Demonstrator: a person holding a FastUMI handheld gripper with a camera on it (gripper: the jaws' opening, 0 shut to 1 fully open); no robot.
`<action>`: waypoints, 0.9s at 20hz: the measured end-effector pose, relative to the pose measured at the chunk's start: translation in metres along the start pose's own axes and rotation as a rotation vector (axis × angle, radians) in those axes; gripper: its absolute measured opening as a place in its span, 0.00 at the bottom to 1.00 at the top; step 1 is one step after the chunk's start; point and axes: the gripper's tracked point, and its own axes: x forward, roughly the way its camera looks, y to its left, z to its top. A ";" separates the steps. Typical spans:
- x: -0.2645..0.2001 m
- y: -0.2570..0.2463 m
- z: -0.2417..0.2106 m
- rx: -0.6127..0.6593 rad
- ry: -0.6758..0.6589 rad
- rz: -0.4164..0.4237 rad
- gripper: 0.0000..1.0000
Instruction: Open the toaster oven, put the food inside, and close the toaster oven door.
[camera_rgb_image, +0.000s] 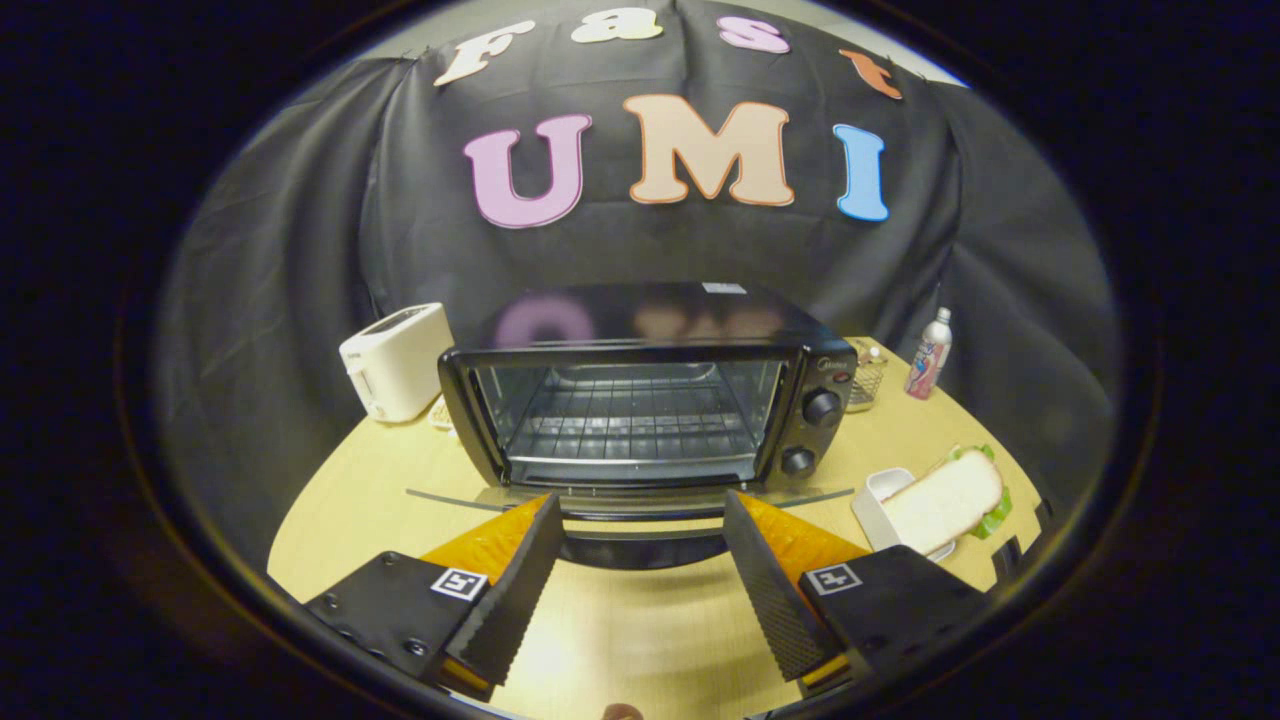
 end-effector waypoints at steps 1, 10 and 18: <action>-0.002 0.000 -0.004 0.001 0.010 0.000 0.99; -0.006 -0.004 -0.050 0.003 0.126 0.003 0.99; 0.006 -0.002 -0.131 -0.008 0.301 0.007 0.99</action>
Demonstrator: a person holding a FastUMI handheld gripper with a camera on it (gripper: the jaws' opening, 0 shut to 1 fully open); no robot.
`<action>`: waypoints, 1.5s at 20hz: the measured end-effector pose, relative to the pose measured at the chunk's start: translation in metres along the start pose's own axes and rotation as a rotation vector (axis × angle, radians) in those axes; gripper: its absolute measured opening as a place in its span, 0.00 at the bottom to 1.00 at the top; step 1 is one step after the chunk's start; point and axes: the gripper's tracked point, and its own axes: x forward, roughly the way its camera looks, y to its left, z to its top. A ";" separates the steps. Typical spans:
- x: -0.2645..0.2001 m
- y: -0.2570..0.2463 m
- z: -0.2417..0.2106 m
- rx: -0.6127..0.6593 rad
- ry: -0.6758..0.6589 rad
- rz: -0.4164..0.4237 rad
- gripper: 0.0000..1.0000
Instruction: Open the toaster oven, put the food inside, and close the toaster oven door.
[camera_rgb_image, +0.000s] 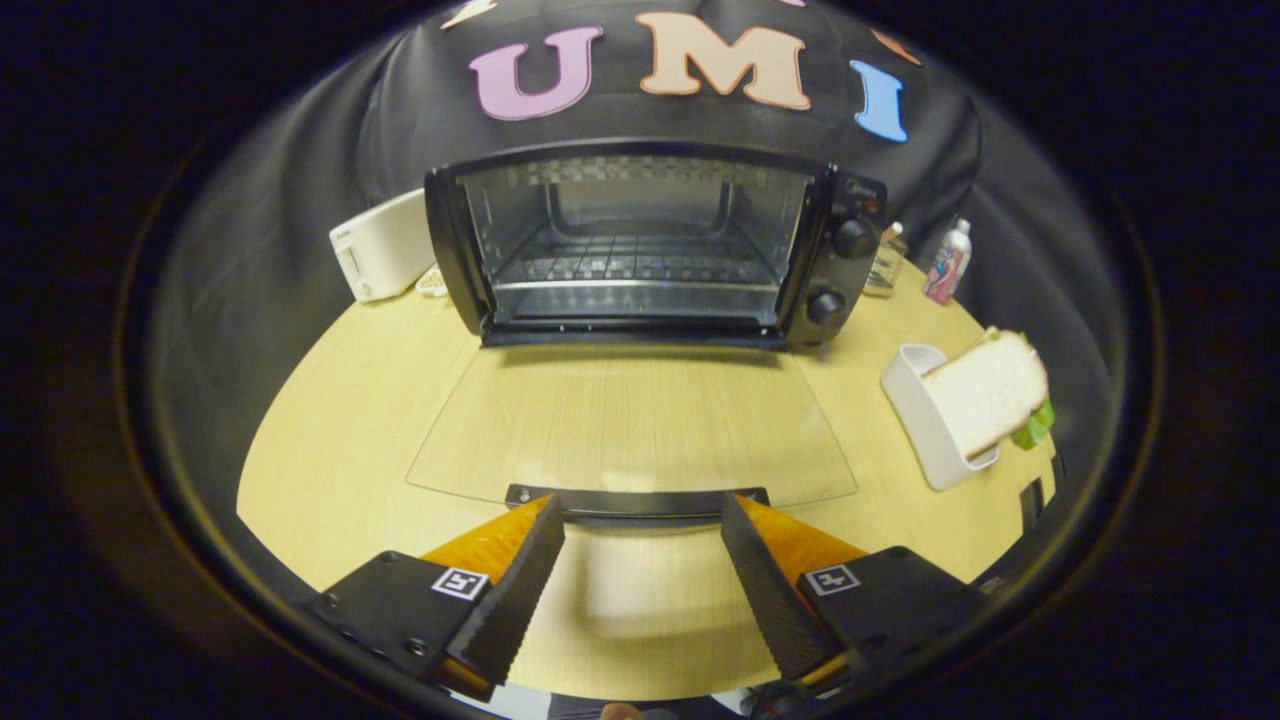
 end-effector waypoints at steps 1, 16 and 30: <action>0.000 -0.003 -0.001 0.020 -0.004 0.001 0.98; -0.064 -0.154 0.148 0.229 -0.351 -0.247 0.99; -0.032 -0.341 0.088 0.705 -0.365 -0.404 0.98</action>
